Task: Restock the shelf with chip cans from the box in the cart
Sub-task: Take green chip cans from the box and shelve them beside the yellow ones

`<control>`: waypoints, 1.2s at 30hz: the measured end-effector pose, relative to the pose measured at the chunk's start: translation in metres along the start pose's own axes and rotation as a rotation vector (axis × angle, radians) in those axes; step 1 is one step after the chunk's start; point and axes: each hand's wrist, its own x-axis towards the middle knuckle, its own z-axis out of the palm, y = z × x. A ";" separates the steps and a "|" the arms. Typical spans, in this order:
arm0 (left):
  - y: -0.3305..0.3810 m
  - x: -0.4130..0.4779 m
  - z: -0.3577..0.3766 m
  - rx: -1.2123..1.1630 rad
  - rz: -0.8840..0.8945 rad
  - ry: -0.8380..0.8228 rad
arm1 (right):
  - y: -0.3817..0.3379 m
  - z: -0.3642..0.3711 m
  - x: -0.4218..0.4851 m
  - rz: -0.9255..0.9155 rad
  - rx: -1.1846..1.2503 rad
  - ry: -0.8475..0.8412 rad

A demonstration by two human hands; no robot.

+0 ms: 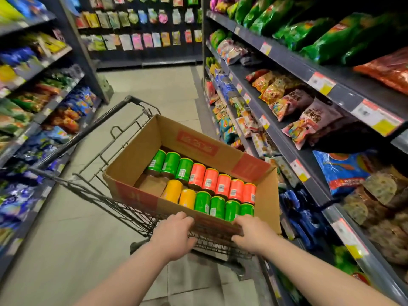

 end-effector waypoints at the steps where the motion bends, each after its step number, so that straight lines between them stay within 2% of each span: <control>1: -0.003 0.006 -0.002 -0.003 0.003 -0.001 | -0.001 -0.001 0.007 0.006 0.000 -0.003; 12: -0.077 0.105 -0.030 0.002 0.128 -0.016 | -0.034 -0.013 0.092 0.137 0.059 0.004; 22: -0.165 0.186 -0.031 0.094 0.164 -0.231 | -0.079 -0.004 0.168 0.290 0.077 -0.074; 30: -0.175 0.220 -0.013 0.095 0.173 -0.360 | -0.086 0.017 0.204 0.332 0.081 -0.193; 36: -0.183 0.241 0.006 0.093 0.089 -0.461 | -0.085 0.038 0.241 0.324 0.129 -0.269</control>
